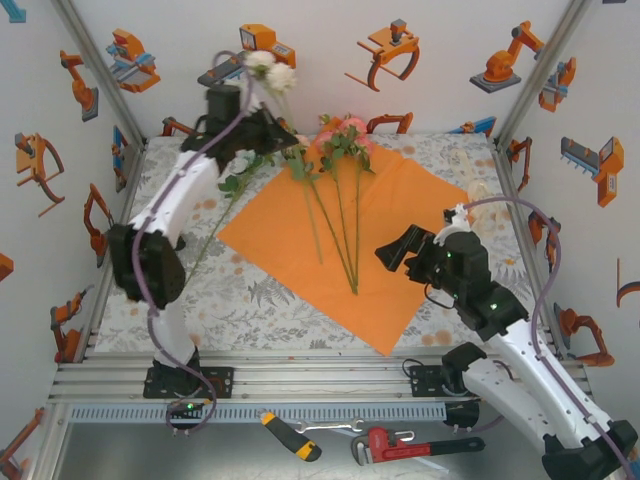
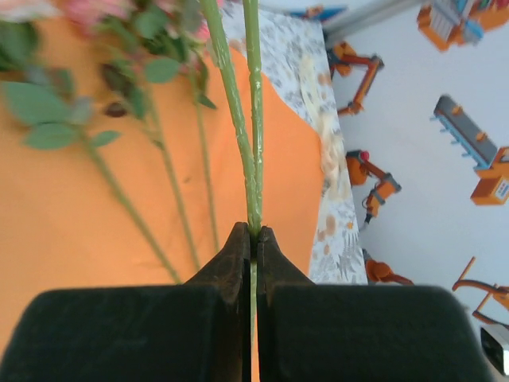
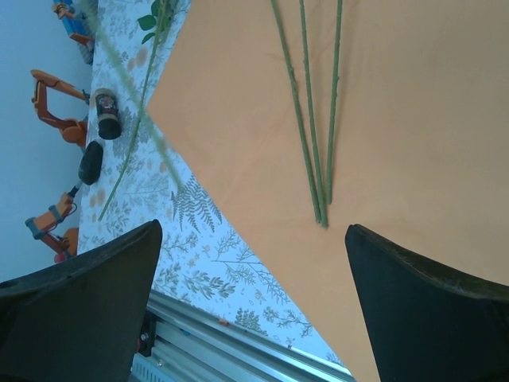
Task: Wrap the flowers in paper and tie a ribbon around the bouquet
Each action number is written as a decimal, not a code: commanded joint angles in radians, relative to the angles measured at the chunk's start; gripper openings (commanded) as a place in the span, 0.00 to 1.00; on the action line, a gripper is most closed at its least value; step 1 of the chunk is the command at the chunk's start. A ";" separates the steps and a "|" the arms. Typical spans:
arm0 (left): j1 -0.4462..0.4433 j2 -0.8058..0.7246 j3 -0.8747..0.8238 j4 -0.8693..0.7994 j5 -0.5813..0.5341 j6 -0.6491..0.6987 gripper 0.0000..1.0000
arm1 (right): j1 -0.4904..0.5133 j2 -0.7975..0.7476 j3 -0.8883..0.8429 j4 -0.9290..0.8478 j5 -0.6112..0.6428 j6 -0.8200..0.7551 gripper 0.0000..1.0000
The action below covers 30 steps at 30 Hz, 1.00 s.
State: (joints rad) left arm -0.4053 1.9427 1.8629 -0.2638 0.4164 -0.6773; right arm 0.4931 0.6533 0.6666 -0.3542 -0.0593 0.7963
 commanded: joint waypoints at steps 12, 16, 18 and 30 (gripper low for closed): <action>-0.320 0.698 0.765 -0.226 -0.166 0.140 0.00 | -0.005 -0.154 -0.024 -0.143 0.068 0.011 0.87; -0.325 0.728 0.724 -0.222 -0.221 0.209 0.00 | -0.005 -0.151 -0.022 -0.144 0.065 0.009 0.87; -0.326 0.743 0.723 -0.228 -0.250 0.235 0.00 | -0.005 -0.147 -0.022 -0.144 0.065 0.009 0.87; -0.320 0.799 0.761 -0.117 -0.254 0.259 0.19 | -0.005 -0.148 -0.014 -0.158 0.065 0.015 0.87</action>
State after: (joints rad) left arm -0.7250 2.7209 2.5858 -0.4534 0.1638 -0.4473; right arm 0.4931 0.5091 0.6533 -0.4950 -0.0090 0.7967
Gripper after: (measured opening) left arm 0.174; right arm 0.873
